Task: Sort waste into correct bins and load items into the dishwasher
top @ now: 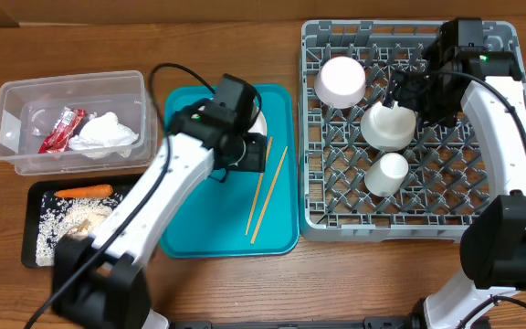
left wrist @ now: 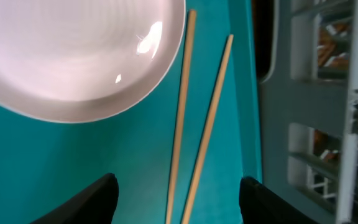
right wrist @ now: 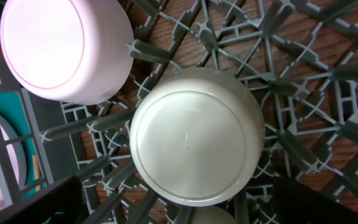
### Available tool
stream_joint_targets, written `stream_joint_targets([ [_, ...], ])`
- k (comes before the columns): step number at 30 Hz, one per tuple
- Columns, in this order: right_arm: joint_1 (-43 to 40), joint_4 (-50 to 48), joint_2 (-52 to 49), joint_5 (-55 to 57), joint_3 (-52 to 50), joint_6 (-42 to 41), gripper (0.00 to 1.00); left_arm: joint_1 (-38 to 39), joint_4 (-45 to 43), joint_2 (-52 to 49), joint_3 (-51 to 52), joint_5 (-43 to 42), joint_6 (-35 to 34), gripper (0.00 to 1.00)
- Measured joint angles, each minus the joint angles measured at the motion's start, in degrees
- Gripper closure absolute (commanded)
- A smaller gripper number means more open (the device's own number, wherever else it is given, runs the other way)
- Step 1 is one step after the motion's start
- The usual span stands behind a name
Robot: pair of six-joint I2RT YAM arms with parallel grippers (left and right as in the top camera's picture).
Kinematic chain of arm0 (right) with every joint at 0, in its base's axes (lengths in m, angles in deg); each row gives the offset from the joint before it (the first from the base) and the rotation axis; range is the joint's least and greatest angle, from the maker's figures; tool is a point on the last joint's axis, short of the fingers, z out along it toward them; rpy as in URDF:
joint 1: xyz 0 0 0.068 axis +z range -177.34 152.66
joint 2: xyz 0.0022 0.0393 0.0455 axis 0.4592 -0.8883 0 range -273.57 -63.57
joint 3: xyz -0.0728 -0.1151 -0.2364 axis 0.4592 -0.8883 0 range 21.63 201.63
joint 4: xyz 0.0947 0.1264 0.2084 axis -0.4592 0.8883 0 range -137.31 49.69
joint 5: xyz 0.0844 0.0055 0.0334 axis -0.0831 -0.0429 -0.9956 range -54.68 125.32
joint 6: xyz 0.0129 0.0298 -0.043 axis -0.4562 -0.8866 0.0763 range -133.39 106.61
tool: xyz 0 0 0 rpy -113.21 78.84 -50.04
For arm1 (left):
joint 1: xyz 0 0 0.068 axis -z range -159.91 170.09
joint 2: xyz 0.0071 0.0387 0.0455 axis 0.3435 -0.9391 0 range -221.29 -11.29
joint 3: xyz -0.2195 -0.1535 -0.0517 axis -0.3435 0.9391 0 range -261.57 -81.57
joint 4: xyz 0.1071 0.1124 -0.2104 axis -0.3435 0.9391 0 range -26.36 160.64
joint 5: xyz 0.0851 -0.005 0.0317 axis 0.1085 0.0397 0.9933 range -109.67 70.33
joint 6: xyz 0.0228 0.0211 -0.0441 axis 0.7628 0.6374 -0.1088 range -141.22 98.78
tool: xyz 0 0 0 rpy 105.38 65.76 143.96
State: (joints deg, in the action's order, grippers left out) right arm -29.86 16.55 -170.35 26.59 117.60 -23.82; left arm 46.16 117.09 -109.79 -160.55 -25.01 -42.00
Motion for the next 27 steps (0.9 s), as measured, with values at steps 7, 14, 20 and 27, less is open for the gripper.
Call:
stream_joint_targets([
  [7,0.0,0.0,0.0,0.0,0.0,0.0,0.00,1.5,0.8,-6.8,0.7,0.7,1.3,0.71],
  [14,0.0,0.0,0.0,0.0,0.0,0.0,0.00,0.4,6.7,-5.7,-2.9,2.8,1.5,0.63],
  [20,0.0,0.0,0.0,0.0,0.0,0.0,0.00,-4.8,9.2,0.6,-10.9,3.7,1.6,0.45],
  [27,0.0,-0.5,0.0,-1.6,0.0,0.0,0.00,-15.5,12.3,5.2,-14.8,-0.9,1.6,0.35],
])
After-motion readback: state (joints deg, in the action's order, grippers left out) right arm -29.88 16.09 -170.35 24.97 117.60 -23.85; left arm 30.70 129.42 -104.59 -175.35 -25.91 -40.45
